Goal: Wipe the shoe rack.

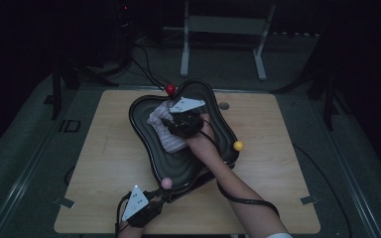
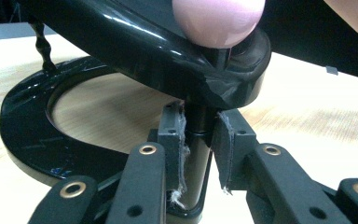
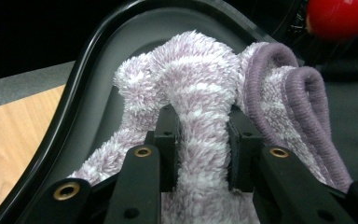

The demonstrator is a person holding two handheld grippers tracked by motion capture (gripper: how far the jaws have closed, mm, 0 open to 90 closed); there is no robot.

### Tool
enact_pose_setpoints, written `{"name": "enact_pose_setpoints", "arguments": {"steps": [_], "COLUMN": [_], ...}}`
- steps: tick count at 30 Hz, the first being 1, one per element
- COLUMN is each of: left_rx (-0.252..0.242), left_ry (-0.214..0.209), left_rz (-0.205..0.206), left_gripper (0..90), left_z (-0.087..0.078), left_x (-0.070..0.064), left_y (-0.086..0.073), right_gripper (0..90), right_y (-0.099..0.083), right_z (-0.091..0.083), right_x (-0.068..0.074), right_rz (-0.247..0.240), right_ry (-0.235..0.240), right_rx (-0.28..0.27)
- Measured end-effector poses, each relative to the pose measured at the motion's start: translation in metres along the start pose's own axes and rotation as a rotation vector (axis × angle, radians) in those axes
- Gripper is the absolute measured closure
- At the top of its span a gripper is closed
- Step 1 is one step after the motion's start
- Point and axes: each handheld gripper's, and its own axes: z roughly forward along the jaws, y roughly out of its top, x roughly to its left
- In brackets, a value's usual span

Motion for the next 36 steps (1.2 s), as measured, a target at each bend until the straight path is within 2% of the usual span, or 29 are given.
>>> {"name": "enact_pose_setpoints", "arguments": {"steps": [3,6,21,23,27,36], "left_rx": [-0.002,0.0,0.001,0.002,0.003,0.003], "left_ry": [0.0,0.003,0.007,0.008,0.01,0.007], "left_rz": [-0.001,0.0,-0.003,-0.001,0.002,0.002], "left_gripper": [74.3,74.3,74.4,74.4,74.4,74.4], "left_z": [0.0,0.0,0.0,0.0,0.0,0.0], "left_x": [0.0,0.0,-0.001,-0.001,-0.001,-0.001], "left_y": [0.0,0.0,0.0,0.0,0.0,0.0], "right_gripper": [70.1,70.1,70.1,70.1,70.1,70.1], "right_y": [-0.006,-0.022,-0.056,-0.065,-0.073,-0.081], "right_z": [-0.004,-0.013,-0.037,-0.043,-0.05,-0.057], "right_x": [0.002,0.009,0.024,0.029,0.033,0.035], "right_rz": [0.003,0.007,-0.007,-0.012,-0.007,-0.01], "right_ry": [0.009,0.027,0.076,0.086,0.103,0.132], "right_rx": [0.001,0.003,0.036,0.042,0.055,0.079]}}
